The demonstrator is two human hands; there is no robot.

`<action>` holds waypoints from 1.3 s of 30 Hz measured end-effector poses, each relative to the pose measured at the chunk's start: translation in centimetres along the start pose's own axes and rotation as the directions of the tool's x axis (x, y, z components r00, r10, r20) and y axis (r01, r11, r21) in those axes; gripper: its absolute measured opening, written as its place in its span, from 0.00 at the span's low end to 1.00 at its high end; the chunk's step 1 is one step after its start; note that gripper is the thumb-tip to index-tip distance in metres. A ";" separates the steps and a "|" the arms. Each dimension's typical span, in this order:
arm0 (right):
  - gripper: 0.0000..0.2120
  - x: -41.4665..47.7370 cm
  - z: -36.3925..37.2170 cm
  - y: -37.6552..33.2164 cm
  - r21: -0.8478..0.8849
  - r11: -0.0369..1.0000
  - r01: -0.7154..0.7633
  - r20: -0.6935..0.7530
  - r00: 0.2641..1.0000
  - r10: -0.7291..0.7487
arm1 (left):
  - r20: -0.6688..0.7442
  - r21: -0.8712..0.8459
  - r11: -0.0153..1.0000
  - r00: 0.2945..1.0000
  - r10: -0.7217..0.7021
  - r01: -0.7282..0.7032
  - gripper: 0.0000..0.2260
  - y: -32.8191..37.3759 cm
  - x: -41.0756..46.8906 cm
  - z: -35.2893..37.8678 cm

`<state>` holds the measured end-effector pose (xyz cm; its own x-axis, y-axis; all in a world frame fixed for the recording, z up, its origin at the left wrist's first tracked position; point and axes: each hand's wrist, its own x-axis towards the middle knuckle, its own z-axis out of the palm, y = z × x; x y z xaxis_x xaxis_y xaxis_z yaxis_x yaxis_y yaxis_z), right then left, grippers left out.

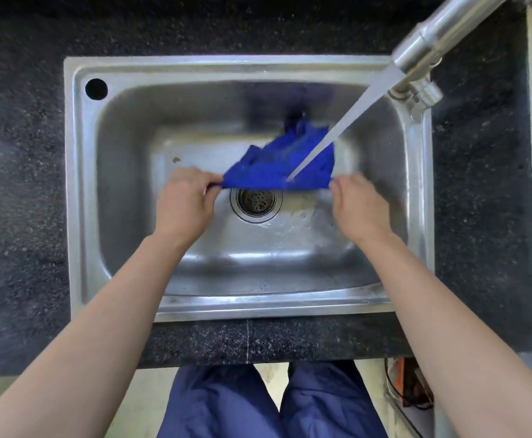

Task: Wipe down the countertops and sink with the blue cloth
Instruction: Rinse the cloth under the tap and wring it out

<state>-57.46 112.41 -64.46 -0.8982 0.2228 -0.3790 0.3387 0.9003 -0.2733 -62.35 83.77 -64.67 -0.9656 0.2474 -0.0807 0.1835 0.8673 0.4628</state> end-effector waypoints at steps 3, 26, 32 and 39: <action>0.15 -0.7 1.2 0.2 -0.341 0.939 -0.051 0.506 0.832 0.229 | 0.431 0.179 0.970 0.873 -0.226 0.163 0.11 -1.5 -2.4 2.6; 0.12 -2.0 3.0 -0.2 0.075 0.960 0.271 0.432 0.859 -0.276 | 0.466 0.055 0.933 0.817 -0.339 0.356 0.07 0.4 -3.9 6.5; 0.29 -2.3 3.9 -1.6 -0.124 0.939 0.322 0.541 0.815 -0.208 | 0.432 0.023 0.944 0.848 -0.306 0.329 0.09 -0.5 -4.1 6.6; 0.25 1.1 6.6 -3.0 -0.060 0.950 0.306 0.319 0.908 -0.272 | 0.405 0.013 0.987 0.901 -0.153 0.162 0.13 0.4 -4.2 6.9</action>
<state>-57.58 107.50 -69.91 -0.8179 -0.1621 -0.5520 0.0301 0.9461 -0.3224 -56.92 86.08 -70.18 -0.8237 0.2650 -0.5014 0.0271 0.9015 0.4319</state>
